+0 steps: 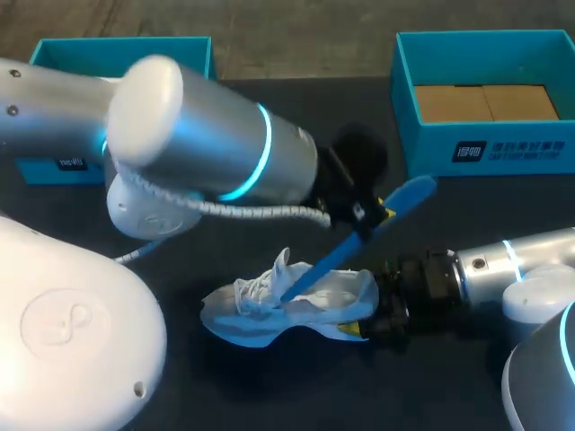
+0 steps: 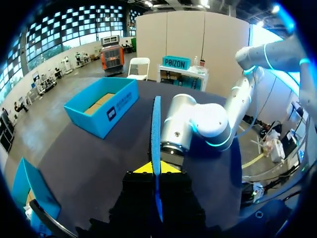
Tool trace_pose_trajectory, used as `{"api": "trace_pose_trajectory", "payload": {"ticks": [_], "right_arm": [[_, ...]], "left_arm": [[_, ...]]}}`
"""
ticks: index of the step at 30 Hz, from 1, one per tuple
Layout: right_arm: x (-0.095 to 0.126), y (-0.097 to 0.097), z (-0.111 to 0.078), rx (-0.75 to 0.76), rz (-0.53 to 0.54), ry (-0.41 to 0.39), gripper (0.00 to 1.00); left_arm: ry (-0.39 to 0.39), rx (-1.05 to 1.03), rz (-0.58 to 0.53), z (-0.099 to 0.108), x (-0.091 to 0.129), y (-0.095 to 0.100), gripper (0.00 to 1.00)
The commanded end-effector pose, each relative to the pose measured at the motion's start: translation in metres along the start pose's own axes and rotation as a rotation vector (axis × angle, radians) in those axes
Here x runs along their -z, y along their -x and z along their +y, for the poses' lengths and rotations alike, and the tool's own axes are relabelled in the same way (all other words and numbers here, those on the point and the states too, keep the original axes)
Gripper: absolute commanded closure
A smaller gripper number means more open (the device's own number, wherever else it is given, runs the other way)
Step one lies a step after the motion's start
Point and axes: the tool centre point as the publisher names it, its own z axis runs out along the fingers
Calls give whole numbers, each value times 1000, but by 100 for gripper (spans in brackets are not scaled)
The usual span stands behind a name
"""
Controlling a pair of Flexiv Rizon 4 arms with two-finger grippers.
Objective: Take the shoe out of the shoebox, open the shoe tongue, remove and reinsert the insole, then place the shoe into the shoebox
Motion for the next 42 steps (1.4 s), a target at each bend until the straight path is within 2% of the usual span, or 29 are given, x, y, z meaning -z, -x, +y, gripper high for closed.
{"api": "trace_pose_trajectory", "payload": {"ticks": [1,9,15,38,42], "right_arm": [[0,-1,0,0,-2,-3,100],[0,-1,0,0,-2,-3,100],[0,-1,0,0,-2,-3,100],[0,-1,0,0,-2,-3,100],[0,-1,0,0,-2,-3,100]], "left_arm": [[-6,5,211,-5,18,16,100],[-110,-34,321,-10,35,5,100],[-201,-80,388,-22,61,-5,100],[-201,-80,388,-22,61,-5,100],[-221,-97,393,-26,67,-12,100]]}}
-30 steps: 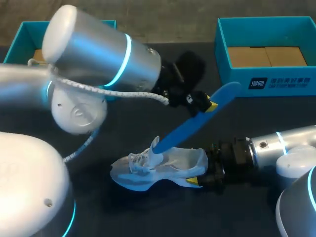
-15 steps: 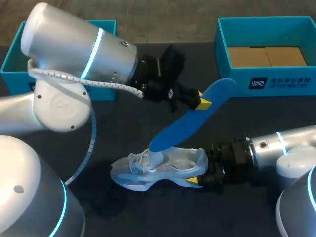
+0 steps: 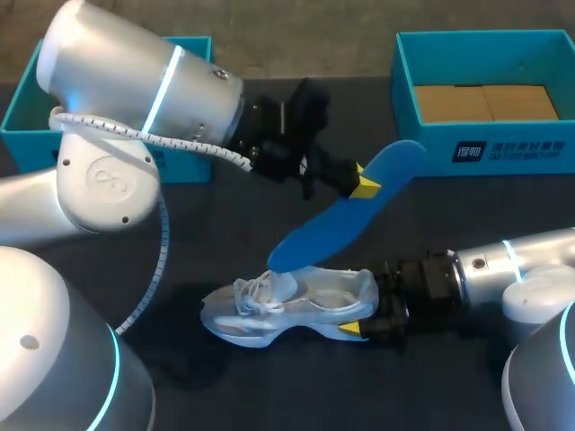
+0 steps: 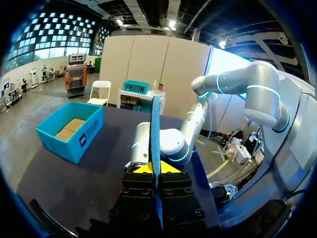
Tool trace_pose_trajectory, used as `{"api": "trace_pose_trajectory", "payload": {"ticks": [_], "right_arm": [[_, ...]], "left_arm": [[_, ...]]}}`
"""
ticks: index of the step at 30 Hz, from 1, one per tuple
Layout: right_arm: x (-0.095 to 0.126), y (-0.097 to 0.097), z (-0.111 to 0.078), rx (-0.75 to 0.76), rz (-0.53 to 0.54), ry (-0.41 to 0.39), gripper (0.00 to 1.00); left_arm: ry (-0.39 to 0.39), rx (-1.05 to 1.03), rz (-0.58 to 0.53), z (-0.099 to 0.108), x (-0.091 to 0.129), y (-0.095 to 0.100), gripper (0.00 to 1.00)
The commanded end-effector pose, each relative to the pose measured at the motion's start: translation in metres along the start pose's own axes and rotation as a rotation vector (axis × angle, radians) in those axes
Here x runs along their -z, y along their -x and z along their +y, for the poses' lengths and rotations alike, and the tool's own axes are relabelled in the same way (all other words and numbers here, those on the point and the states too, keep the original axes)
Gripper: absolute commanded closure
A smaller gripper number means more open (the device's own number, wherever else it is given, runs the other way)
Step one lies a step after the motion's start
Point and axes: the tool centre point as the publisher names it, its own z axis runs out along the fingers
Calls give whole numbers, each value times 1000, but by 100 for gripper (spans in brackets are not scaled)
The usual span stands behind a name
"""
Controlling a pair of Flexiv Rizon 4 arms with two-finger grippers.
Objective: Take the shoe out of the shoebox, open the shoe tongue, remove and reinsert the insole, then place the shoe into the shoebox
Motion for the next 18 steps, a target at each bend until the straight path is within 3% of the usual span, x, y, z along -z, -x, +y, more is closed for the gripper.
{"api": "trace_pose_trajectory", "payload": {"ticks": [1,18], "right_arm": [[0,-1,0,0,-2,-3,100],[0,-1,0,0,-2,-3,100]], "left_arm": [[-11,-26,7,-5,2,-9,100],[-87,-87,16,-31,5,-18,100]]}}
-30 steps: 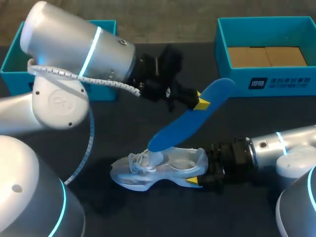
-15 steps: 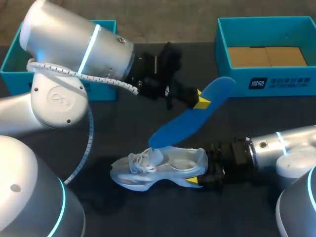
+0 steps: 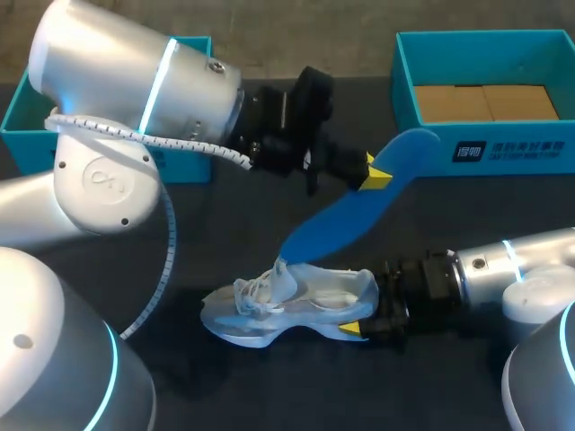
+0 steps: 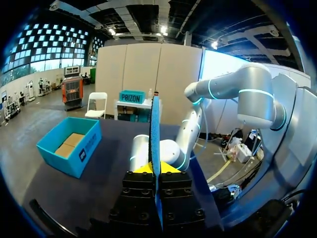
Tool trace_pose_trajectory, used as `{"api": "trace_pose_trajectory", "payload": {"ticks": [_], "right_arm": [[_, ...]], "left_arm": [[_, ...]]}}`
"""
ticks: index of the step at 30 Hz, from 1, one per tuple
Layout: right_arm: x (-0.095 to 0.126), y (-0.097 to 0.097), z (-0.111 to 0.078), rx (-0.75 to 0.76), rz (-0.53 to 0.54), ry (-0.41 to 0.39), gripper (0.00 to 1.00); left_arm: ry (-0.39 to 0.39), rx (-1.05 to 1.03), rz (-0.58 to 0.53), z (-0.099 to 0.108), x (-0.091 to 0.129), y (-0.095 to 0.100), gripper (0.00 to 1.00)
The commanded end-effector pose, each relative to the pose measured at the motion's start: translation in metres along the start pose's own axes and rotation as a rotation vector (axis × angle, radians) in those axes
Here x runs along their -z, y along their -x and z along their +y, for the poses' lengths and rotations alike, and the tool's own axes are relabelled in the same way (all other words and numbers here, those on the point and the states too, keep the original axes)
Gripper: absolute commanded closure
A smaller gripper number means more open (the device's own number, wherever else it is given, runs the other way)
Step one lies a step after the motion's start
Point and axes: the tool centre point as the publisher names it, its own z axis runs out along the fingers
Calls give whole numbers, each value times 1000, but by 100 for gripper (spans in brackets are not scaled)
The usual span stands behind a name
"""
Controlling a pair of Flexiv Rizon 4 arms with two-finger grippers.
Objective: Take the shoe out of the shoebox, open the shoe tongue, remove and reinsert the insole, then place the shoe into the shoebox
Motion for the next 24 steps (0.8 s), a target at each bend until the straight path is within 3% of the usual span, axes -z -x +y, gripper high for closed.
{"api": "trace_pose_trajectory", "payload": {"ticks": [1,13,19,24], "right_arm": [[0,-1,0,0,-2,-3,100],[0,-1,0,0,-2,-3,100],[0,-1,0,0,-2,-3,100],[0,-1,0,0,-2,-3,100]], "left_arm": [[-33,-12,10,-5,0,-2,100],[-242,6,78,-40,23,-18,100],[-269,8,69,-60,46,-33,100],[-285,55,90,-77,59,-32,100]]}}
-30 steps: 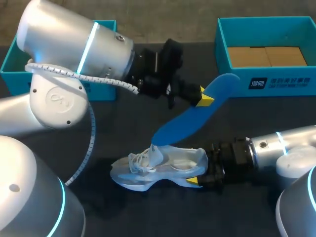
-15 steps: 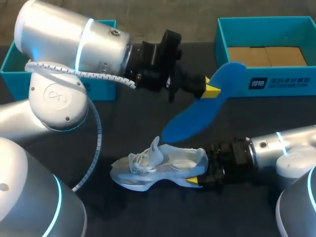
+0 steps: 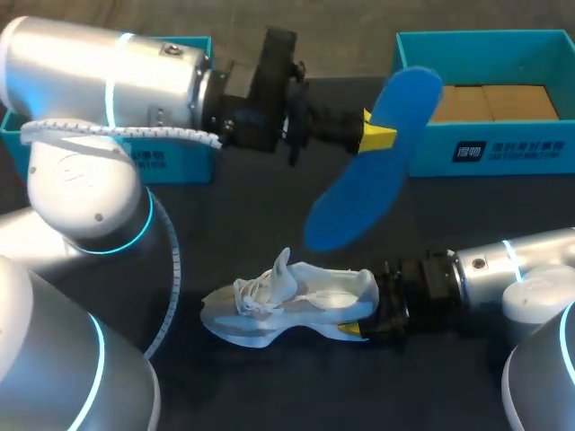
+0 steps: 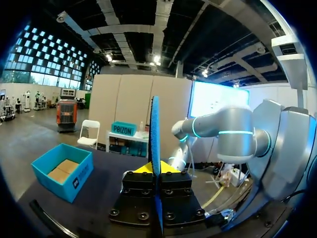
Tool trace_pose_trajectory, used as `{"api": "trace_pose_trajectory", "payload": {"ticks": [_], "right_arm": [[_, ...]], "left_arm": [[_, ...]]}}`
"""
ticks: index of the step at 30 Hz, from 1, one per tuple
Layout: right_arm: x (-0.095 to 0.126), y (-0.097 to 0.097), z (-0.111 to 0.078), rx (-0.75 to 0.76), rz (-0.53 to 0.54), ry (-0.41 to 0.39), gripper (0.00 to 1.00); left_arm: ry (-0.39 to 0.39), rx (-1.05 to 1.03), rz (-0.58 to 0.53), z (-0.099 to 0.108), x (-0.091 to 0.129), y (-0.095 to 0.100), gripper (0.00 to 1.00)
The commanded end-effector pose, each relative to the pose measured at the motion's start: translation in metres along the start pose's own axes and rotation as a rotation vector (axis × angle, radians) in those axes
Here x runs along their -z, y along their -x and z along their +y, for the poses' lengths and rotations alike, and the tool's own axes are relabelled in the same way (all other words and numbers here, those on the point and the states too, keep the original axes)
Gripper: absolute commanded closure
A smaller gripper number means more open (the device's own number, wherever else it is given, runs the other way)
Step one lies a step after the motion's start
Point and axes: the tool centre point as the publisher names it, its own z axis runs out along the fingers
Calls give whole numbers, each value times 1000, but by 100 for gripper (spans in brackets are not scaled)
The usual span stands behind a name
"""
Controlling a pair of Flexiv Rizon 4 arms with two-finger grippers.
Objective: Take the shoe out of the shoebox, open the shoe tongue, remove and reinsert the insole, then place the shoe into the shoebox
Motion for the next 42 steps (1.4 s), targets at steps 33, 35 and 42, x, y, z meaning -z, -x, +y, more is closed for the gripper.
{"api": "trace_pose_trajectory", "payload": {"ticks": [33,35,42], "right_arm": [[0,-1,0,0,-1,-3,100],[0,-1,0,0,-1,-3,100],[0,-1,0,0,-1,-3,100]], "left_arm": [[-154,316,80,-36,68,-26,100],[-159,339,82,-36,74,-30,100],[-164,377,75,-40,90,-38,100]]}}
